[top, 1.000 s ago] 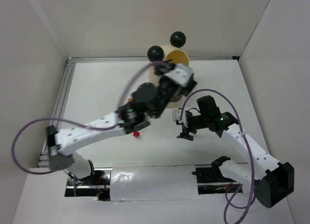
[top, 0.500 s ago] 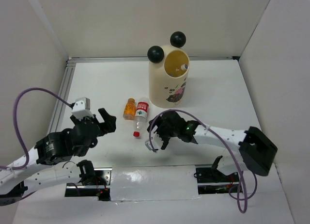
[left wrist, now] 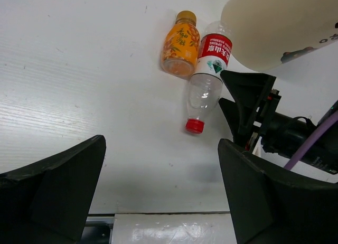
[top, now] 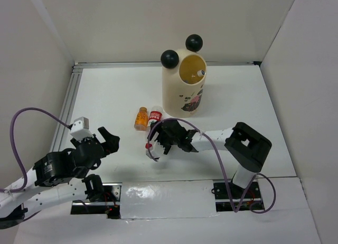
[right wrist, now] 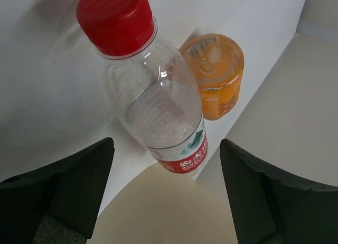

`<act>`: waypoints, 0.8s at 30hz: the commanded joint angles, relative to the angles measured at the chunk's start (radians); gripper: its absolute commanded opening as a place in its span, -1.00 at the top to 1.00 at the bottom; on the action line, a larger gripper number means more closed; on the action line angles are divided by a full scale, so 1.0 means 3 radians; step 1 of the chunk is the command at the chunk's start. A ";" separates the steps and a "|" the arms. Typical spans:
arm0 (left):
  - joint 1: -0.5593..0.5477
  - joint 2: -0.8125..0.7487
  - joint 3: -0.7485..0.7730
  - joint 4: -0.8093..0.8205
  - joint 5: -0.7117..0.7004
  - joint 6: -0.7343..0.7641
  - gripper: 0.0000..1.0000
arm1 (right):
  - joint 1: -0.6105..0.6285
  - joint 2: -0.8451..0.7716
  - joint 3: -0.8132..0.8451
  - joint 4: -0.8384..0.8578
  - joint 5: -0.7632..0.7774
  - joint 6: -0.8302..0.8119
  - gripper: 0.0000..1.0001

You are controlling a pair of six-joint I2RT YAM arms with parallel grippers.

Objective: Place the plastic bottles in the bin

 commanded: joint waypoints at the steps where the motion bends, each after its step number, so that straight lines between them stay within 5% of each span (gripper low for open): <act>1: 0.0013 -0.0085 -0.0041 0.0029 -0.0029 -0.0040 -1.00 | 0.0058 0.0201 0.0197 0.0375 0.0045 -0.0161 -0.76; 13: 0.0013 -0.0218 -0.0133 0.0029 0.0089 -0.0009 -1.00 | 0.0058 0.0733 0.0586 0.0080 -0.0241 -0.0487 -0.76; 19: 0.0013 -0.0254 -0.0133 0.0029 0.0058 0.0026 -1.00 | -0.0013 0.0774 0.0873 -0.0952 -0.0558 -0.0611 -0.28; 24: 0.0013 -0.0223 -0.0195 0.0181 0.0058 0.0093 -1.00 | -0.0074 0.0458 0.0791 -0.1291 -0.0957 -0.0687 0.19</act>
